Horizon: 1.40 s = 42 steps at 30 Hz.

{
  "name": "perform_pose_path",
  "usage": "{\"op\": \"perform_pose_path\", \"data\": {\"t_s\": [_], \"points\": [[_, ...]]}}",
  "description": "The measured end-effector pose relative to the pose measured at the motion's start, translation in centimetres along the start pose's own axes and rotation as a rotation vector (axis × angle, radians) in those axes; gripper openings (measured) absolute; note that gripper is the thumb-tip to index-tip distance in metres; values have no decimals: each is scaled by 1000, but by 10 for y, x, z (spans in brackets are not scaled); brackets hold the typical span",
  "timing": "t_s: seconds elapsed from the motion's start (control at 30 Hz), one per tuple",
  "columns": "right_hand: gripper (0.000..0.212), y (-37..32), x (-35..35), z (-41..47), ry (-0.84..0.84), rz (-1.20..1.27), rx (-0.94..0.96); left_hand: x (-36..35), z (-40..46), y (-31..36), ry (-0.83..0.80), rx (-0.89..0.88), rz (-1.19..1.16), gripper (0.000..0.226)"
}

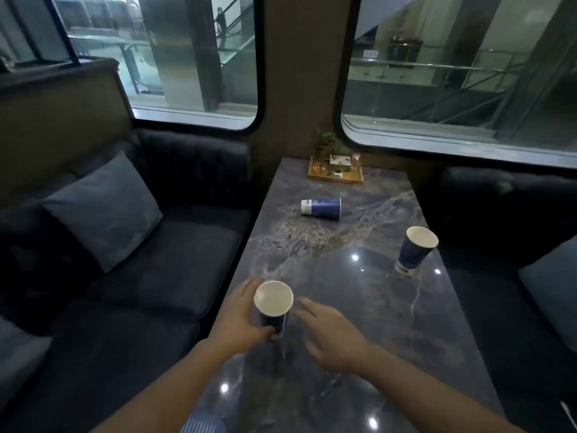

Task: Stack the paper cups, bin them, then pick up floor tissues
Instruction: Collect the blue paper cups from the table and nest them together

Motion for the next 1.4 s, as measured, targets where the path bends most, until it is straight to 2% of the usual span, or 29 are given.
{"op": "perform_pose_path", "data": {"t_s": [0.13, 0.3, 0.43, 0.53, 0.7, 0.77, 0.8, 1.03, 1.13, 1.23, 1.4], "points": [[65, -10, -19, 18, -43, 18, 7, -15, 17, -9, -62, -14, -48, 98], [56, -15, -24, 35, 48, 62, -11, -28, 32, -11, -51, -59, -111, 94], [46, -4, -31, 41, 103, 224, -141, -27, 31, -13, 17, -68, -164, 80], [39, -2, -38, 35, 163, 307, -214, -26, 19, -7, 36, -48, -235, 84], [31, 3, -47, 14, 259, 353, -301, -33, 1, -1, 59, -31, -310, 73], [27, 25, -76, 29, 298, 393, -405, -64, 23, -36, -40, 25, -352, 77], [26, 23, -68, 23, 330, 412, -418, -60, 19, -29, -20, 13, -361, 77], [20, 28, -20, 16, 524, 420, -383, -53, 25, -30, 6, 65, -477, 82], [25, 23, -13, 18, 527, 446, -329, -49, 22, -32, 28, 65, -474, 82], [21, 22, -9, 18, 538, 502, -293, -52, 20, -41, 13, 78, -463, 85], [20, 31, -12, 14, 522, 631, -340, -58, 18, -40, -66, 91, -473, 92]]}}
Point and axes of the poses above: each hand's wrist, its own z-axis towards the middle knuckle, its own x-axis out of the back of the hand, y = z × x, the point moved 10 cm from there along z, towards the middle knuckle, and after that the axes turned 5 degrees about -z, right-handed, at the moved point
